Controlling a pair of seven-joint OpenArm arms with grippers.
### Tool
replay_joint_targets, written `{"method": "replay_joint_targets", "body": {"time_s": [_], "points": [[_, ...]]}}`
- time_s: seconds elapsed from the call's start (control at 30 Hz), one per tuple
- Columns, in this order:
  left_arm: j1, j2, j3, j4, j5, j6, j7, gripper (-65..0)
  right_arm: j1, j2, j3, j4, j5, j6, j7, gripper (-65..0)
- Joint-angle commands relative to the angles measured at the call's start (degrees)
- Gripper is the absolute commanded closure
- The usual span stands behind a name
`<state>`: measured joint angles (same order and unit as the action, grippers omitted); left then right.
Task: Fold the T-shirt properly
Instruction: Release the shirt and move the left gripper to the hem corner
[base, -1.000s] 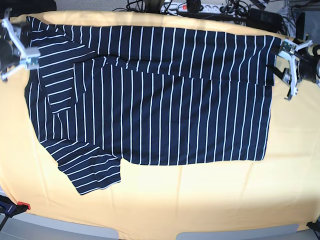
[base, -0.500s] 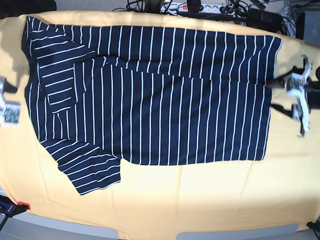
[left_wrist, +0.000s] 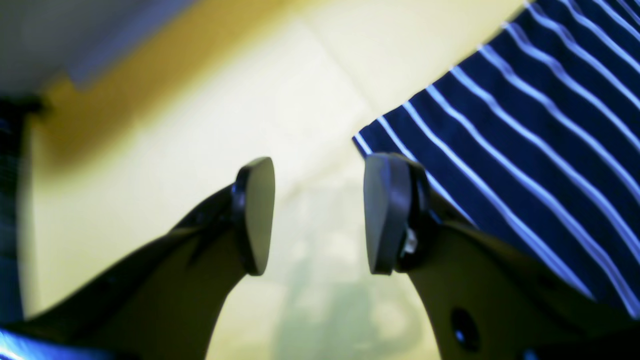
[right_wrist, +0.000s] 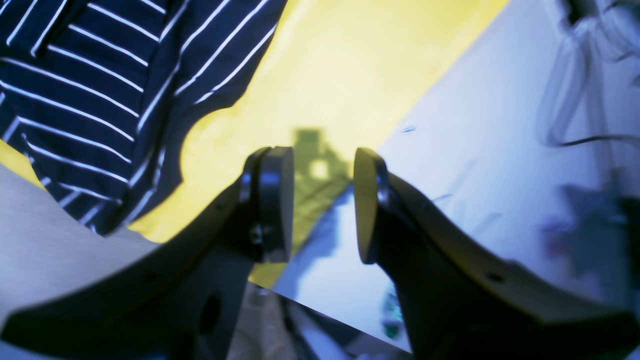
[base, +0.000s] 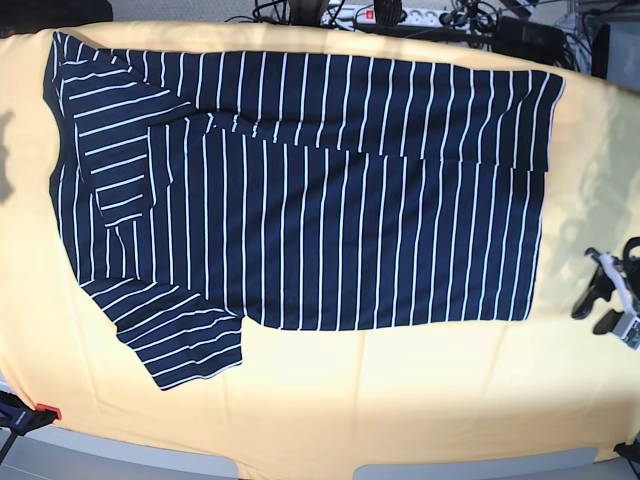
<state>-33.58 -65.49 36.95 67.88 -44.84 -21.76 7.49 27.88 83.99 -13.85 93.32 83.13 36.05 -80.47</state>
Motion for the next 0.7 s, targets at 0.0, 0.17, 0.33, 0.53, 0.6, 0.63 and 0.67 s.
{"method": "replay_joint_targets", "body": {"time_s": [0.0,0.17,0.33,0.53,0.6,0.63,0.67], "points": [[-1.75,0.50,-0.96,-2.95,-1.18,0.37,-1.01,-29.7,1.05,0.87,0.74,-0.90,0.39,-0.02,0.47,-22.7],[-5.53,12.87,-1.11,-20.28,-3.19,-1.79,-1.07,-29.7,1.38,-2.08,0.76,-4.57,0.39,1.07,0.47,-22.7],[-9.68,22.12,-1.18,-32.65,-5.18,-6.19,-1.16,-29.7,1.38,-2.82,0.76,-4.61,0.39,1.07,0.47,-22.7],[-10.03,28.68,-1.18,-39.54,-5.49,-10.62,3.96,-29.7,1.38,-3.04,0.76,-4.61,0.37,1.07,0.47,-22.7],[-9.92,29.40,-1.18,-39.82,-7.45,-13.49,6.88,-29.7,1.36,-3.04,0.76,-4.61,0.39,1.07,0.47,-22.7],[-9.94,29.51,-1.18,-39.82,-8.76,-14.64,7.87,-29.7,1.38,-3.04,0.76,-4.61,0.42,1.07,0.47,-22.7],[-10.03,29.49,-1.18,-39.80,-9.75,-15.98,8.07,-29.7,1.36,-3.04,0.76,-4.61,0.42,1.07,0.47,-22.7]]}}
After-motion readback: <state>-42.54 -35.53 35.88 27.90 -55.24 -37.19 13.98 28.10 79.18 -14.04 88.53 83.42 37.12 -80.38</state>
